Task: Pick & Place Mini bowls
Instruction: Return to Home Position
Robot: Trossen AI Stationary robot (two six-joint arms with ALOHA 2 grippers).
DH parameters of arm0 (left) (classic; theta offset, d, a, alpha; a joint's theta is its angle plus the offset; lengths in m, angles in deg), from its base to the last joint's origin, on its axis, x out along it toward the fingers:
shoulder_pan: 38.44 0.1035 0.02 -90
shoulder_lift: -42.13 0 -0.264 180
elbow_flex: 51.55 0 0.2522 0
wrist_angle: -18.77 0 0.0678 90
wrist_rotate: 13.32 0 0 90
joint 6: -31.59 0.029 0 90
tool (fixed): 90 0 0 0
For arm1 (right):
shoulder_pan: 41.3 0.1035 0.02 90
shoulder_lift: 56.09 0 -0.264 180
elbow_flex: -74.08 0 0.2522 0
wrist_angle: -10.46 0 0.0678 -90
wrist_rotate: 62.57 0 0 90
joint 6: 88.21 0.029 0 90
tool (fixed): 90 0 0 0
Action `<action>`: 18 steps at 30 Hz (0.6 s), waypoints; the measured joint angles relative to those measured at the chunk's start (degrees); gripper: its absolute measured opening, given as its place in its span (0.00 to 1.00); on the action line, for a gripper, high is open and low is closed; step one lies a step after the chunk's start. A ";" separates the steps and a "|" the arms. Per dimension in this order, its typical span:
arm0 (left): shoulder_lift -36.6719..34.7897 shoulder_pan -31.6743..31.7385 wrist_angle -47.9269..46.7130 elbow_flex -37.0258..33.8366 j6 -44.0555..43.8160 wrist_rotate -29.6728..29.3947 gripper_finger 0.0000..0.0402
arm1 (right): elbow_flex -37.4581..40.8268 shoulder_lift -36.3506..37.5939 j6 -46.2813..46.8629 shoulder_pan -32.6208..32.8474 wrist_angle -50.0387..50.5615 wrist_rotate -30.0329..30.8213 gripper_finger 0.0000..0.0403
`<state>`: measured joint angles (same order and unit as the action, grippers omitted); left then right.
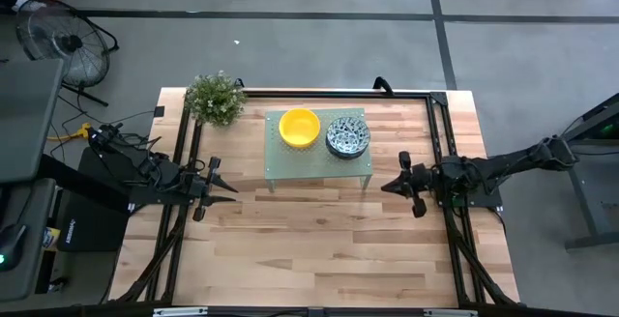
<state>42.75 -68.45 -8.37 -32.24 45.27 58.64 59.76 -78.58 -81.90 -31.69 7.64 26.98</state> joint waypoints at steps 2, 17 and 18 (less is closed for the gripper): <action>-0.02 0.00 0.00 0.00 0.00 0.00 0.26 | 0.00 0.08 0.92 -0.01 0.54 -0.41 0.00; -0.02 0.01 -0.01 -0.01 0.00 0.00 0.26 | 0.02 0.04 8.04 0.06 3.61 -1.38 0.00; 0.00 0.00 -0.01 0.00 0.00 0.00 0.26 | 0.02 0.04 8.09 0.06 3.61 -1.38 0.00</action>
<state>42.74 -68.45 -8.37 -32.24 45.27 58.64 59.78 -78.55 -73.80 -31.63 11.25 25.60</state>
